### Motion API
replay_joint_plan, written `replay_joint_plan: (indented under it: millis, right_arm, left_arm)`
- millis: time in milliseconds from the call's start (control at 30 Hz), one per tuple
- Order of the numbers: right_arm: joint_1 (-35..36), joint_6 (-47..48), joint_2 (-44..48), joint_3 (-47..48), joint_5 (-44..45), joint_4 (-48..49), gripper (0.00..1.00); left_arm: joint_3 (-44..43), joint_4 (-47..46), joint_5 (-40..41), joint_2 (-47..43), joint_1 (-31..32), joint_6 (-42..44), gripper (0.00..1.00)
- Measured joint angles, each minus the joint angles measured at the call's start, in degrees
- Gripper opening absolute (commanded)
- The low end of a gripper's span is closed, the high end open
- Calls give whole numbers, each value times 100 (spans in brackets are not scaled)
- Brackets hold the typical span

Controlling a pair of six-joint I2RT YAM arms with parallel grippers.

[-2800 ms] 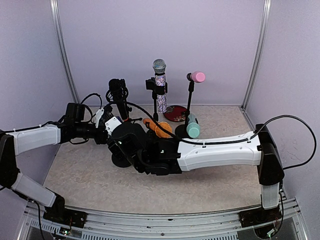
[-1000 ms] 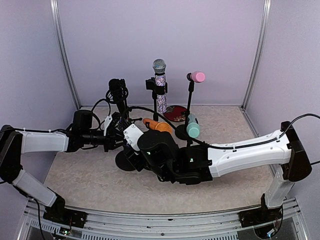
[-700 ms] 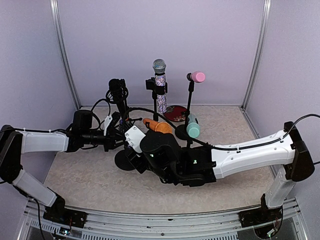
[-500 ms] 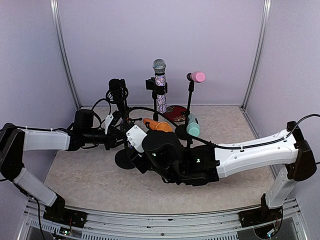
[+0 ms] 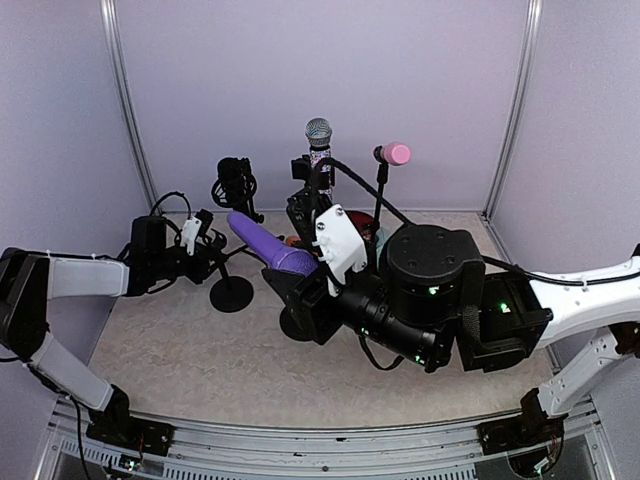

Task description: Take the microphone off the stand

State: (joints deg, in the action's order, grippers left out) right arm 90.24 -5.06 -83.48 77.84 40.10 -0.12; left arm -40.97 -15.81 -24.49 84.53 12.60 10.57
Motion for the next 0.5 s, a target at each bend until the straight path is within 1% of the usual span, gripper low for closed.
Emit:
replay_joint_plan:
  millis: [100,233,267,300,333,367,433,500]
  right_arm:
    - [2,-11,-98,-2,17,-96,0]
    - [2,2,-190,0,61,-225,0]
    - [2,4,-214,4,79,-267,0]
    - [2,2,-234,13,87,-306,0]
    - [0,2,-264,33,94,-334,0]
    - [-2,0,-299,55,96,-354,0]
    - [-35,-17,-407,162,96,-426,0]
    - [-66,-50,-509,262,83,-509,0]
  left_arm:
    - [144,208,-273,-254,2,201,0]
    - [138,743,-804,-455,157,463,0]
    - [129,903,-994,-492,223,557,3]
    - [118,1005,-1102,-518,271,623,8]
    - [103,1143,-1215,-553,334,704,14]
    - [87,1261,-1298,-584,389,791,25]
    - [39,1578,-1471,-656,549,1008,56]
    - [22,1928,-1624,-730,660,1235,82]
